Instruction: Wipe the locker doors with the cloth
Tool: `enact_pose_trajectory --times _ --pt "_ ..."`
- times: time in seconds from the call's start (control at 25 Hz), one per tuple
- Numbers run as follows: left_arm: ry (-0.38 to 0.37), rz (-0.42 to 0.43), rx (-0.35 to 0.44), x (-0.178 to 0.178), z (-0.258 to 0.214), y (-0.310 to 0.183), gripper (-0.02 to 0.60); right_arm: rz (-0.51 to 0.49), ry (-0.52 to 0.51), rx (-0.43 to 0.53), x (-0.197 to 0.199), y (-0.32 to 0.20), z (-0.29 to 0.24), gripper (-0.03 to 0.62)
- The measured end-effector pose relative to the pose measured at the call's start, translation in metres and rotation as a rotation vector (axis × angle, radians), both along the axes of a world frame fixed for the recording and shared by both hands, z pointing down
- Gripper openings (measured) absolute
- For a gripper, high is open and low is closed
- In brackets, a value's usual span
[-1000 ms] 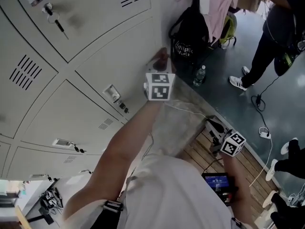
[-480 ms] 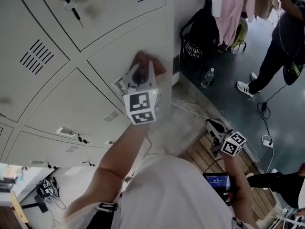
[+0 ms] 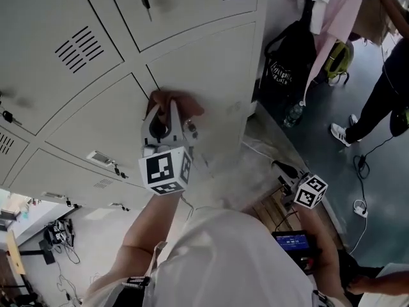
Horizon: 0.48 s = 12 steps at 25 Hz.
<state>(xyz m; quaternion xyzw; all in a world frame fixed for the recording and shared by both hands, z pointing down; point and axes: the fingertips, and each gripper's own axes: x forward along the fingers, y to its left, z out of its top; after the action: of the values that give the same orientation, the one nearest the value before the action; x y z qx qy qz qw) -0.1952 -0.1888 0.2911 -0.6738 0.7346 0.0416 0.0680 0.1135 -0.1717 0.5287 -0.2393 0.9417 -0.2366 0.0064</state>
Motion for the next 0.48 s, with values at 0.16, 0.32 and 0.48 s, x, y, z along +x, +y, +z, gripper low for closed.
enact_pose_trajectory --times 0.16,0.32,0.48 --pt "-0.037 0.044 -0.016 0.014 -0.005 -0.016 0.038 -0.003 0.004 0.005 -0.004 0.001 -0.001 0.017" --pt "-0.048 0.119 -0.031 0.045 -0.009 -0.047 0.038 0.040 0.002 0.007 0.009 0.001 -0.003 0.017" --pt "-0.054 0.195 -0.043 0.085 -0.006 -0.083 0.038 0.112 0.009 -0.003 0.033 0.010 0.000 0.017"
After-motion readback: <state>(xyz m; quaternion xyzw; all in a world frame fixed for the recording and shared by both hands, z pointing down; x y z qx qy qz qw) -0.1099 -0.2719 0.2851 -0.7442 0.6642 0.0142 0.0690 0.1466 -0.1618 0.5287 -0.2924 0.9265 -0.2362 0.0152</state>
